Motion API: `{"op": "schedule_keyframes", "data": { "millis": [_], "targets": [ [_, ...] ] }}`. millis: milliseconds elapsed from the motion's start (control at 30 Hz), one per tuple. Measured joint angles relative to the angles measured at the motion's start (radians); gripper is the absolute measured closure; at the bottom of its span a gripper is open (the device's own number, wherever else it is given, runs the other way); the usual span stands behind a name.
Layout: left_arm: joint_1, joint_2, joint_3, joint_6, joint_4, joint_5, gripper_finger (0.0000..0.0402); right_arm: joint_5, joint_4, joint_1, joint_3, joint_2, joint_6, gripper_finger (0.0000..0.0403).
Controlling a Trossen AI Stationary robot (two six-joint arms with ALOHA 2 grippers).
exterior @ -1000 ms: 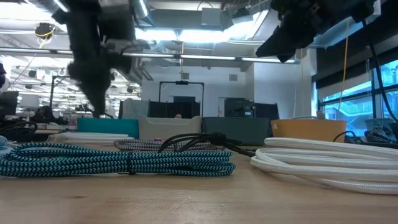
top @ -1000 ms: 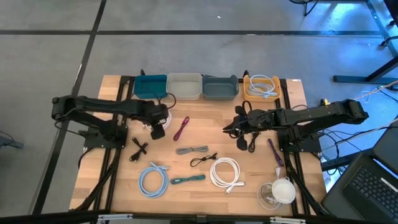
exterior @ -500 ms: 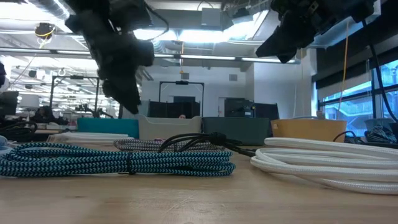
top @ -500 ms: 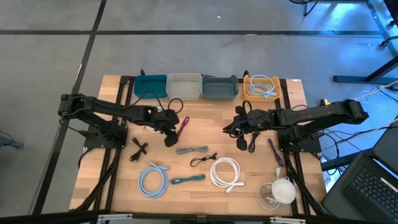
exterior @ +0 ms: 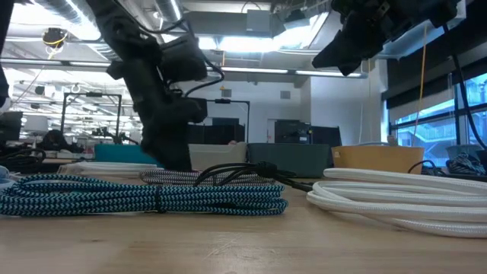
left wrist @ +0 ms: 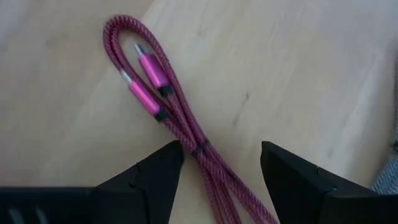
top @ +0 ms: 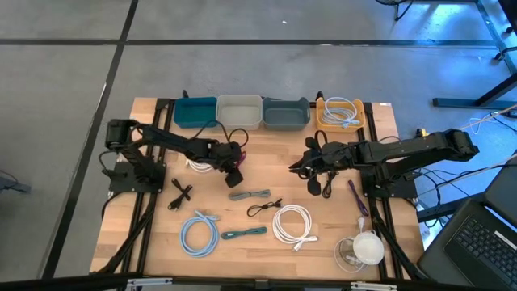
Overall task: Pick & Place USB Port
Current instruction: Put the black and pink USB cable into the gray bin
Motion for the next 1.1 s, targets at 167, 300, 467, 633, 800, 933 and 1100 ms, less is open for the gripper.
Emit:
{"op": "schedule_keyframes", "data": {
  "millis": [167,300,467,633,800,933,1100],
  "targets": [
    [-0.006,0.014,-0.001,0.102,0.026,-0.038,0.0251,0.0,0.001,0.0,0.0,0.0,-0.001,0.0354],
    [-0.011,-0.022,-0.005,0.143,0.013,-0.043,0.037,0.0,0.002,0.0,0.0,0.0,-0.003,0.0354],
    [-0.018,-0.111,0.005,0.175,-0.023,0.08,0.0392,0.0,0.004,0.0,0.0,0.0,-0.002,0.0354],
    [-0.032,-0.235,0.107,0.297,-0.138,0.084,0.0393,0.0,0.005,0.0,0.0,0.0,-0.003,0.0354],
    [-0.005,-0.308,0.247,0.568,-0.306,-0.105,0.0394,0.0,0.02,0.0,0.0,0.0,-0.003,0.0354],
    [0.061,-0.312,0.347,0.812,-0.384,-0.216,0.0394,0.0,0.02,0.0,0.0,0.0,-0.003,0.0354],
    [0.224,-0.28,0.436,0.981,-0.42,-0.218,0.0395,0.0,0.02,0.0,0.0,0.0,-0.003,0.0354]
  ]
}}
